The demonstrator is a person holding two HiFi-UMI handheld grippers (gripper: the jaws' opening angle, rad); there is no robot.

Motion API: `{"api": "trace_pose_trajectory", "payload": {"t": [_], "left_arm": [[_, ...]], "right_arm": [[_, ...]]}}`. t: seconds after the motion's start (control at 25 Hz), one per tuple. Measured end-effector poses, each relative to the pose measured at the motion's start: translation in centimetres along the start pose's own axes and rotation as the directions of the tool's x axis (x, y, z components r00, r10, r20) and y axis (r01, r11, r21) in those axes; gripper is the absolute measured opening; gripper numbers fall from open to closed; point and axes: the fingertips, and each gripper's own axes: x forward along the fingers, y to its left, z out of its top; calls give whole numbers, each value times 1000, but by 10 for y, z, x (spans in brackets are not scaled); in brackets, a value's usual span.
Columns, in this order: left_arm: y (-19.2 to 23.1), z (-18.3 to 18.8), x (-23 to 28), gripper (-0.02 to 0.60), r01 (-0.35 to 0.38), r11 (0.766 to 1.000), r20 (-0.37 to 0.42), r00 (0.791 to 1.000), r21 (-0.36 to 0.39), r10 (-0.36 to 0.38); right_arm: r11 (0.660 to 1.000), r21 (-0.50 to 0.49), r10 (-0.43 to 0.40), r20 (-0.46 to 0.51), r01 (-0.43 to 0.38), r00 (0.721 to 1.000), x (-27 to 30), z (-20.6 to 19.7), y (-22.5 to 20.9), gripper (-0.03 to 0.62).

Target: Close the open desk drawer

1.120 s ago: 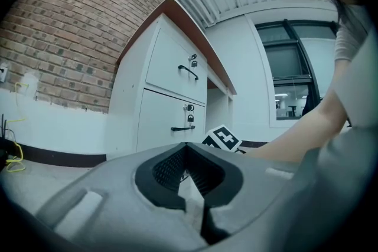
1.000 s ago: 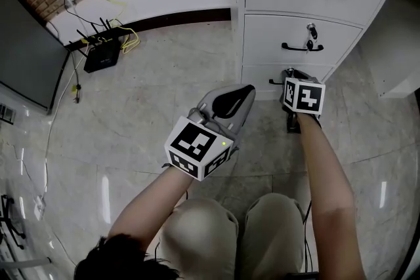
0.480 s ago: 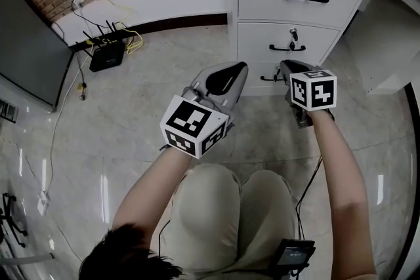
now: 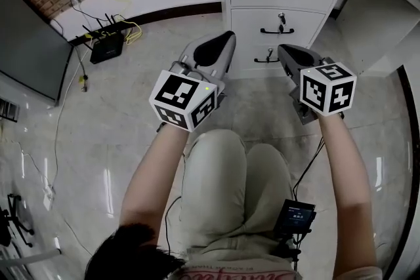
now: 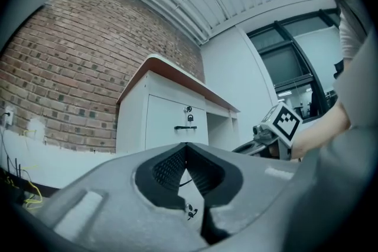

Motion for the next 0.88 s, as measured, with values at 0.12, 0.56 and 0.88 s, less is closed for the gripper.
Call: {"api": "trace_pose_trajectory", "payload": {"t": [0.12,0.56,0.88], "left_arm": [[4,7,-3,5,-19,1000,7,1000,-16,19],[-21,46,2,4,46,995,-10,999,92,-45],[-36,85,10,4,90,993,33,995,82,-93]], "right_arm": [[1000,1,12,53,-12,999,-16,20,12,9],[998,-60,24,183,-13,983,-65,82,47,9],[998,-57,3,261,12,965,-86,113,53,9]]}}
